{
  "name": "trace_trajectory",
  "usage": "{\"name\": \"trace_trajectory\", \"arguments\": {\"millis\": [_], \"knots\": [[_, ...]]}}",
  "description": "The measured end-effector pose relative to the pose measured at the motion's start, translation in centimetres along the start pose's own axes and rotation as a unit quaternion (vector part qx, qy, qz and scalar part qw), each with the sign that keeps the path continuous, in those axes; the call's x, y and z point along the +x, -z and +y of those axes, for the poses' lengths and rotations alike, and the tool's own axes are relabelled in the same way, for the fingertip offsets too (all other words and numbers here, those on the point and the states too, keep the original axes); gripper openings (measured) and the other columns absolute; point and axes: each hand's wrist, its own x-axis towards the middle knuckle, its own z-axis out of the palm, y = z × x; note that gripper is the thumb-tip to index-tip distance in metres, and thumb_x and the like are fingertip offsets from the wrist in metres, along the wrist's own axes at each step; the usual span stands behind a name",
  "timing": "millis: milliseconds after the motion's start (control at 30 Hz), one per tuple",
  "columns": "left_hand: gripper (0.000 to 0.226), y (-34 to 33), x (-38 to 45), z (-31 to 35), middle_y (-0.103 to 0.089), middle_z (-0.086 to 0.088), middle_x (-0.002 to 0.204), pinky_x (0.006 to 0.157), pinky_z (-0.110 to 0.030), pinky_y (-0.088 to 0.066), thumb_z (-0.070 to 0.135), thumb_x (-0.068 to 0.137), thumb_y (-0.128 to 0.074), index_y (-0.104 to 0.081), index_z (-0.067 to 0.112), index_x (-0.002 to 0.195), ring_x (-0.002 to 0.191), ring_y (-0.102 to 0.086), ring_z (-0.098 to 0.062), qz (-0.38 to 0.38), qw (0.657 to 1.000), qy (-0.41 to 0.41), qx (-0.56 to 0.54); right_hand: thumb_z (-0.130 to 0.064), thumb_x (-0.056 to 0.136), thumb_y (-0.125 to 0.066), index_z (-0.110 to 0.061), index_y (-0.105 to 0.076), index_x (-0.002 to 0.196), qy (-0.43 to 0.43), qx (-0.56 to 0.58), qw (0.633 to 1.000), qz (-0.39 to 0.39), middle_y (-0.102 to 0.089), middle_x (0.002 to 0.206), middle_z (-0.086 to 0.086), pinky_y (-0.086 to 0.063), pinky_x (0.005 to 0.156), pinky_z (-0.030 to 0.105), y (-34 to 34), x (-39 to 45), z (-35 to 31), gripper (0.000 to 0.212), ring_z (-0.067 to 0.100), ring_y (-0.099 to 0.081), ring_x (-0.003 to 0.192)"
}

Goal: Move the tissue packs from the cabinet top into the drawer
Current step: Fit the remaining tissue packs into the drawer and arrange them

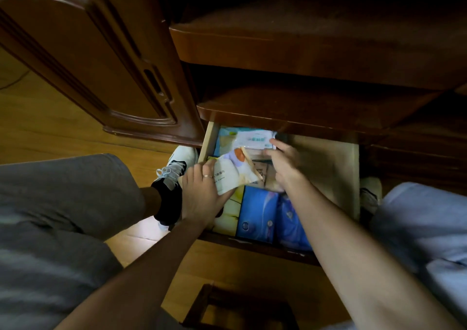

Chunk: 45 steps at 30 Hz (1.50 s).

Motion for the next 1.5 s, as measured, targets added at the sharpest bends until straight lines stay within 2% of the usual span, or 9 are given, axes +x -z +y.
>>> {"name": "trace_trajectory", "arguments": {"millis": [133,300,433,567,733,867,1067,1200,1500], "knots": [[0.087,1.2,1.7,0.7,-0.055,-0.005,0.118,0.084,-0.039,-0.040,0.080,0.077,-0.061,-0.048,0.017,0.136,0.106,-0.049,-0.024,0.011,1.000,-0.024,-0.008,-0.004,0.092,-0.068,-0.008,-0.068,0.120,-0.123,0.306,0.942,0.066,-0.067,0.127,0.010,-0.058,0.077,0.024,3.1,-1.8,-0.5,0.028,0.016,-0.067,0.102],[0.087,1.3,4.4,2.6,-0.055,-0.005,0.122,0.090,-0.038,-0.041,0.076,0.078,-0.065,-0.048,0.015,0.137,0.109,-0.049,-0.024,0.000,0.995,-0.102,-0.010,0.003,0.088,-0.070,-0.008,-0.070,0.112,-0.120,0.397,0.907,0.076,-0.067,0.122,0.011,-0.060,0.073,0.023,7.4,-2.8,-0.4,0.026,0.020,-0.066,0.111],[0.086,-0.1,7.2,4.6,-0.055,-0.009,0.123,0.100,-0.044,-0.043,0.074,0.084,-0.049,-0.045,0.010,0.142,0.111,-0.051,-0.030,-0.069,0.984,-0.154,0.050,0.006,0.089,-0.068,-0.011,-0.070,0.099,-0.115,0.393,0.909,0.077,-0.068,0.121,0.013,-0.061,0.072,0.022,9.2,-2.5,-0.3,0.020,0.022,-0.067,0.108],[0.081,-2.9,10.3,6.7,-0.047,-0.013,0.138,0.110,-0.044,-0.035,0.067,0.095,-0.042,-0.031,0.012,0.153,0.125,-0.042,-0.031,-0.186,0.976,-0.101,0.053,0.006,0.090,-0.067,-0.007,-0.069,0.113,-0.120,0.399,0.904,0.100,-0.066,0.125,0.014,-0.060,0.082,0.027,9.8,-1.8,0.1,0.027,0.021,-0.066,0.107],[0.074,-5.9,13.2,7.4,-0.036,-0.020,0.149,0.123,-0.051,-0.015,0.056,0.100,-0.043,-0.022,0.012,0.156,0.142,-0.027,-0.037,-0.256,0.962,-0.051,0.079,0.007,0.090,-0.067,0.001,-0.065,0.124,-0.108,0.332,0.930,0.114,-0.066,0.121,0.008,-0.059,0.061,0.018,10.1,-1.3,0.8,0.034,0.010,-0.067,0.086],[0.087,-7.5,14.0,7.1,-0.016,-0.019,0.163,0.122,-0.060,-0.003,0.054,0.089,-0.059,-0.014,0.026,0.158,0.151,-0.007,-0.041,-0.354,0.932,-0.015,0.082,0.009,0.088,-0.067,0.003,-0.067,0.115,-0.098,0.304,0.934,0.159,-0.067,0.120,0.013,-0.058,0.094,0.035,9.9,-0.4,1.6,0.027,0.023,-0.067,0.110],[0.094,-8.6,14.7,8.1,-0.032,-0.012,0.156,0.117,-0.068,-0.007,0.084,0.075,-0.045,-0.035,0.024,0.147,0.147,-0.021,-0.036,-0.328,0.942,-0.005,0.079,0.013,0.092,-0.053,-0.007,-0.048,0.137,-0.001,0.132,0.960,0.248,-0.057,0.137,0.015,-0.050,0.104,0.039,8.7,1.0,2.3,0.050,0.028,-0.057,0.125],[0.091,-9.5,15.2,9.1,-0.040,-0.009,0.154,0.116,-0.069,0.004,0.089,0.073,-0.043,-0.046,0.028,0.140,0.147,-0.023,-0.033,-0.319,0.942,-0.036,0.101,0.008,0.094,-0.049,-0.017,-0.042,0.146,0.024,0.065,0.967,0.245,-0.055,0.140,0.011,-0.047,0.082,0.023,9.2,1.8,3.0,0.058,0.024,-0.056,0.125],[0.086,-11.1,16.1,11.7,-0.019,-0.016,0.163,0.117,-0.068,0.006,0.056,0.089,-0.055,-0.017,0.022,0.158,0.153,-0.007,-0.037,-0.394,0.907,-0.029,0.145,0.005,0.099,-0.047,-0.021,-0.052,0.119,-0.063,0.107,0.966,0.225,-0.059,0.119,-0.002,-0.043,0.095,0.027,9.6,3.4,4.7,0.033,0.024,-0.054,0.127]]}}
